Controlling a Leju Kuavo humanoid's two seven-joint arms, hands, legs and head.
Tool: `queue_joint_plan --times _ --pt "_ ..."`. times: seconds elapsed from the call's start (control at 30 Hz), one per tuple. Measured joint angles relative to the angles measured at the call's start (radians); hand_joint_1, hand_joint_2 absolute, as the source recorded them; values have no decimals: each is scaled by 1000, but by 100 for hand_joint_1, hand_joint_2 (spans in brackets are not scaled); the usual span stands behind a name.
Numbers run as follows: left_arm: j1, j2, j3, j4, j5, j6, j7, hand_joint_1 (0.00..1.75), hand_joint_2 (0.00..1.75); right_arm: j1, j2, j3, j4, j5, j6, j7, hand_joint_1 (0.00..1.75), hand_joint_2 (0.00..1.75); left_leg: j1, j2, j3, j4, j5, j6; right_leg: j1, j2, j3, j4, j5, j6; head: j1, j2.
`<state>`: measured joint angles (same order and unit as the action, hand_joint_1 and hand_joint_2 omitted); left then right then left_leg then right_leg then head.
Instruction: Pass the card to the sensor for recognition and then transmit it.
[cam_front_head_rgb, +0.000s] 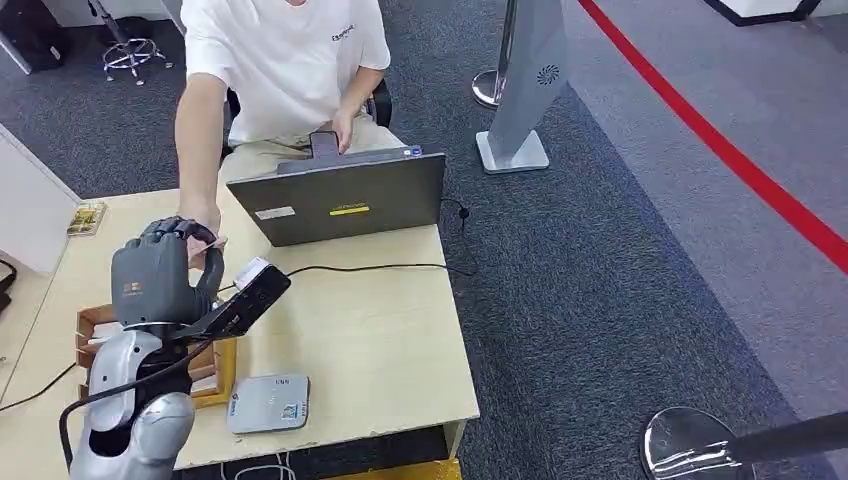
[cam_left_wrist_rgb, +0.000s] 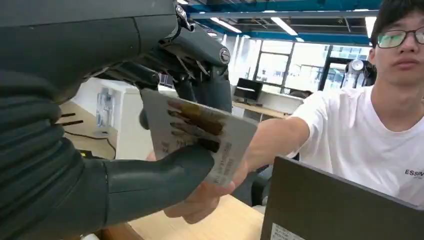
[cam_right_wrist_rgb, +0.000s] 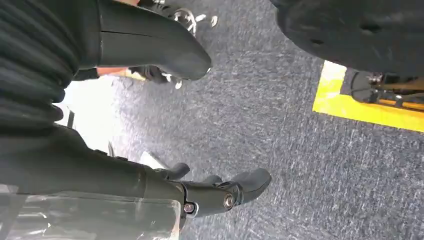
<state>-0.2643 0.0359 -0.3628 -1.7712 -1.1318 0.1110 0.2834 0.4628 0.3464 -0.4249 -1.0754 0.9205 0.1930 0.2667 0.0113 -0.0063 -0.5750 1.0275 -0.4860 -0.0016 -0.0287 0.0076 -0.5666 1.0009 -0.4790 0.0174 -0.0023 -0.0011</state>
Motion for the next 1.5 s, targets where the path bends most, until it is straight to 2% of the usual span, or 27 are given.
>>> queue_joint_plan --times 0.33,0.77,0.87,1.0,1.17,1.3,1.5 --pt "-1 6 -1 0 8 3 -19 175 175 50 2 66 -87 -5 16 15 0 175 0 0 0 0 0 0 0 0 0 0 0 0 0 0" --pt "9 13 -11 -1 -14 6 -39 175 175 70 2 92 -125 -24 14 30 0 175 0 0 0 0 0 0 0 0 0 0 0 0 0 0" --pt "64 13 -31 -27 -24 11 -65 175 175 84 2 105 -140 -56 4 50 0 175 0 0 0 0 -1 1 0 0 0 0 0 0 0 0" --pt "165 26 -94 -59 -39 18 -113 175 175 102 2 127 -160 -92 -8 72 0 175 0 0 0 0 -3 1 0 0 1 0 -2 1 0 0" --pt "275 53 -155 -30 -26 44 -156 175 175 106 2 143 -166 -94 -22 77 0 175 0 1 1 0 -4 1 0 1 1 0 -4 1 0 0" --pt "320 66 -161 2 -26 51 -160 175 175 106 2 145 -166 -92 -21 70 0 175 0 1 0 0 -5 1 0 0 1 0 -4 1 0 0" --pt "348 72 -161 24 -38 58 -126 175 175 107 2 145 -166 -90 -22 67 0 175 0 1 1 0 -5 1 0 0 1 0 -4 1 0 0"
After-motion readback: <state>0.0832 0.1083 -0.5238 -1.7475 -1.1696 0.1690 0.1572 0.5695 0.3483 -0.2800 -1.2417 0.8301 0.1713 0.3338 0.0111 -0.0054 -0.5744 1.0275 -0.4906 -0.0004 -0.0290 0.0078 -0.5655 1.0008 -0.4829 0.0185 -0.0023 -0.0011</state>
